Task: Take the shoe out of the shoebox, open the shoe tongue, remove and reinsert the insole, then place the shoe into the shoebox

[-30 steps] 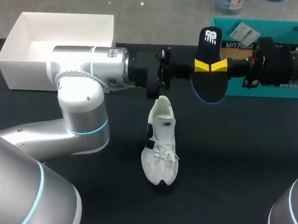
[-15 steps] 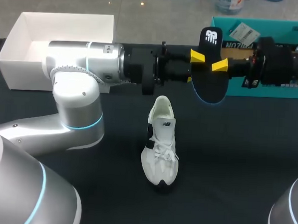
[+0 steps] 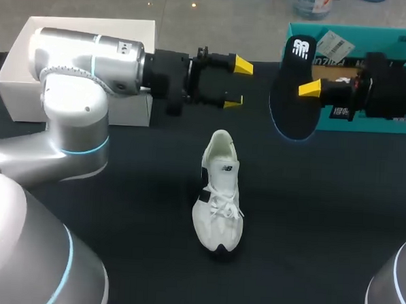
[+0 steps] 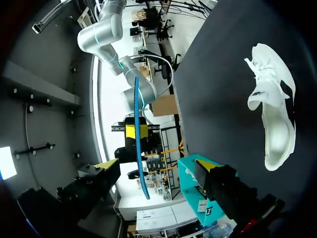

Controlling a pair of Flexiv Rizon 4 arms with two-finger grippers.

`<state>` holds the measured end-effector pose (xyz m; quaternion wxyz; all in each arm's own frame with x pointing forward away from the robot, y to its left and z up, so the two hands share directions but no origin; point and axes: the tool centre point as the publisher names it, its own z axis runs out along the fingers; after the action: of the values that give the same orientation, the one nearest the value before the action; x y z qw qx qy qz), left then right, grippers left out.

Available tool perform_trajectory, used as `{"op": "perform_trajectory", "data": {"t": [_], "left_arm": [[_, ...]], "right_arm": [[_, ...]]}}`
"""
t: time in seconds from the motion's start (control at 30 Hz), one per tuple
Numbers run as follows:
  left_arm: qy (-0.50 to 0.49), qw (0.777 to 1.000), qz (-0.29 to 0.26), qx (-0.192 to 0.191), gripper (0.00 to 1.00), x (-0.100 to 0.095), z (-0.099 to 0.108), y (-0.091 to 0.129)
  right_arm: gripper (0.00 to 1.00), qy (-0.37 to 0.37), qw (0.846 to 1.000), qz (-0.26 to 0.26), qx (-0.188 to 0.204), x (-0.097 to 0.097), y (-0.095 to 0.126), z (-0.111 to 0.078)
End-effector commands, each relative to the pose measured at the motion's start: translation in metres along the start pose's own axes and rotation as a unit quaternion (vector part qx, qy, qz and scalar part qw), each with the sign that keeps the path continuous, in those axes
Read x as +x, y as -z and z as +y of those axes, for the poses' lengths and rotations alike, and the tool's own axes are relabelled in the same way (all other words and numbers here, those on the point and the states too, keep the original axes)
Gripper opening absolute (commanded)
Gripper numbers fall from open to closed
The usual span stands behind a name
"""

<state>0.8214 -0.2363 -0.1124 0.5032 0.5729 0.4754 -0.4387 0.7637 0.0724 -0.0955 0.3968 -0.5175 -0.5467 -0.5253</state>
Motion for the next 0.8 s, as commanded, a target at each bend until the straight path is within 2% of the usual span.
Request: {"op": "perform_trajectory", "data": {"t": [0.03, 0.23, 0.5, 0.8], "left_arm": [[0.019, 0.999, 0.017, 0.045, 1.0, -0.005, 0.008, 0.035], [0.02, 0.995, 0.053, 0.081, 1.0, 0.005, 0.008, 0.057], [0.039, 0.988, 0.088, 0.12, 1.0, 0.009, 0.013, 0.1], [0.03, 0.984, 0.12, 0.13, 1.0, 0.017, 0.023, 0.149]], "right_arm": [[0.0, 0.013, 1.0, -0.005, -0.008, 0.007, 0.009, -0.004], [0.0, 0.037, 0.999, -0.008, -0.006, 0.014, 0.012, 0.002], [0.0, 0.039, 0.999, -0.023, -0.007, 0.024, 0.003, 0.007], [0.0, 0.04, 0.998, -0.035, -0.02, 0.032, -0.011, 0.015]]}}
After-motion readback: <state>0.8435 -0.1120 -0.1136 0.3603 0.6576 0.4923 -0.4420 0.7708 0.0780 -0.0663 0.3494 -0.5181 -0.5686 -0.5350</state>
